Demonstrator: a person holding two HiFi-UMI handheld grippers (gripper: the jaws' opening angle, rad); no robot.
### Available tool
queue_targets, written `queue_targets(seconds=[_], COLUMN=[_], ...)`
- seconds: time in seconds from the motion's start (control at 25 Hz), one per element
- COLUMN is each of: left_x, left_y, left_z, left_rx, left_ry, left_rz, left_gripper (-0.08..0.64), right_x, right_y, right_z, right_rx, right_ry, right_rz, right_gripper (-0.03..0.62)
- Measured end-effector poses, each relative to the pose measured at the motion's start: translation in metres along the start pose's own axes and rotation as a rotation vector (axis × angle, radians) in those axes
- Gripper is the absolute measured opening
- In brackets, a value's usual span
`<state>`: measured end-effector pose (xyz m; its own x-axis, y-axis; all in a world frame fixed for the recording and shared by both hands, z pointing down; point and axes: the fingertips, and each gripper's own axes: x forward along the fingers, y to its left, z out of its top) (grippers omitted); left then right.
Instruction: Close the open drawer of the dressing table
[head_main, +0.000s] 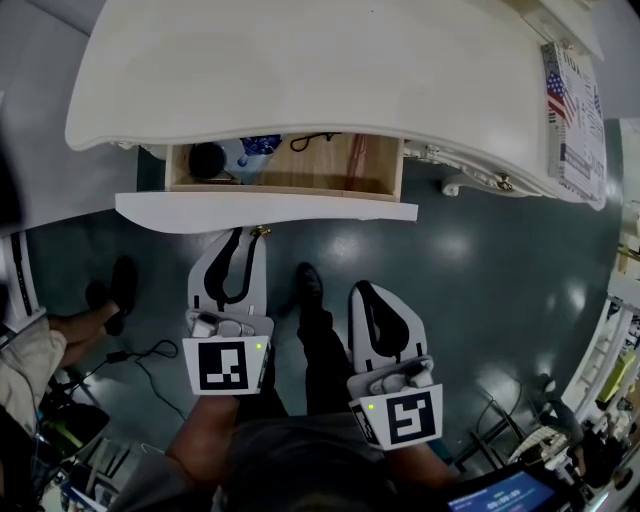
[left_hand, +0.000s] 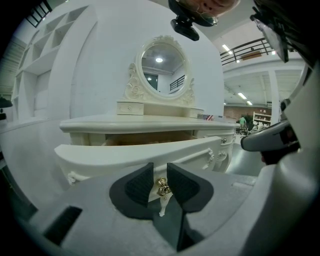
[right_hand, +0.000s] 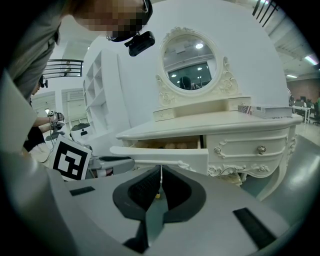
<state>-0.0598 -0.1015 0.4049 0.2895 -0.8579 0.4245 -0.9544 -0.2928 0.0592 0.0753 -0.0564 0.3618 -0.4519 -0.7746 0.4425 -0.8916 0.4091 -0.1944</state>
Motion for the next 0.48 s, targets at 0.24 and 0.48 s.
queue_targets(seconds=[0.24, 0.48], left_x=[0.0032, 0.0073], left_y=[0.0026, 0.0044], left_z=[0.0015, 0.0031], left_rx=[-0.002, -0.002], left_ry=[0.0, -0.006], left_rz=[0.007, 0.01], left_gripper=[0.094, 0.094], right_x=[0.001, 0.0027], right_y=[-0.0022, -0.0064], right_z=[0.0, 0.0006], right_rx=[0.001, 0.002], right_ry=[0.002, -0.001], right_rz=[-0.001, -0.005], right_gripper=[0.015, 0.015])
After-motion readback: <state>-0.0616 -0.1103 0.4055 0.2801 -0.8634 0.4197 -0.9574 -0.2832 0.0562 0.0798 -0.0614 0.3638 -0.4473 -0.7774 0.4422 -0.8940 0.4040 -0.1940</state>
